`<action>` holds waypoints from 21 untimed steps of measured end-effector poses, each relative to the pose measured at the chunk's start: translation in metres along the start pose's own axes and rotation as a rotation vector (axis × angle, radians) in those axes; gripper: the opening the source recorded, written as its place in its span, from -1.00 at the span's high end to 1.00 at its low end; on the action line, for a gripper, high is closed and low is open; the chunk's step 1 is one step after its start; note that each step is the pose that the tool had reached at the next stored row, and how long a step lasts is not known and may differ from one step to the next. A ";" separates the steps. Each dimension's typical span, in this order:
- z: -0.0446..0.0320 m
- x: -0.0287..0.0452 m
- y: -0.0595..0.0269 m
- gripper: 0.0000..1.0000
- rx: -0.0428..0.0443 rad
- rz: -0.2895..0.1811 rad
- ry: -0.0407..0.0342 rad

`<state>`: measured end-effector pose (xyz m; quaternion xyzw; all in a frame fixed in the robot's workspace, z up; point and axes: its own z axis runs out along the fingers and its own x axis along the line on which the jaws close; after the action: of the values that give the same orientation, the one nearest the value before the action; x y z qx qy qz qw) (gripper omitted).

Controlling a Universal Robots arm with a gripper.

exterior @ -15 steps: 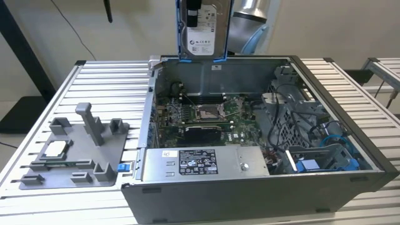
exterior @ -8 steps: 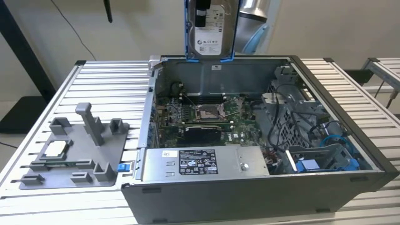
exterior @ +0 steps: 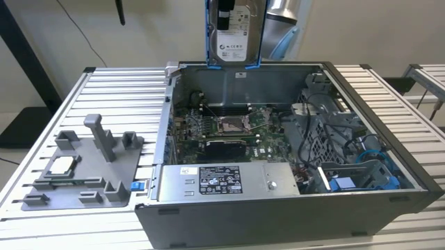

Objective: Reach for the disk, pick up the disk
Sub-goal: 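Pick up the disk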

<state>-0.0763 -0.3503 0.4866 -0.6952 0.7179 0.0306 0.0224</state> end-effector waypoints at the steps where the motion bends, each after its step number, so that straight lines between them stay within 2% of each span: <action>1: 0.0000 0.0000 0.0000 1.00 0.0000 0.000 0.0000; 5: -0.0001 0.0007 -0.0001 1.00 -0.0001 0.000 0.0001; 9: -0.0002 0.0045 -0.0004 1.00 -0.0001 0.000 0.0000; 21: -0.0019 0.0290 -0.0041 1.00 -0.0024 0.000 0.0001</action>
<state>-0.0732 -0.3795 0.4863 -0.6951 0.7179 0.0314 0.0215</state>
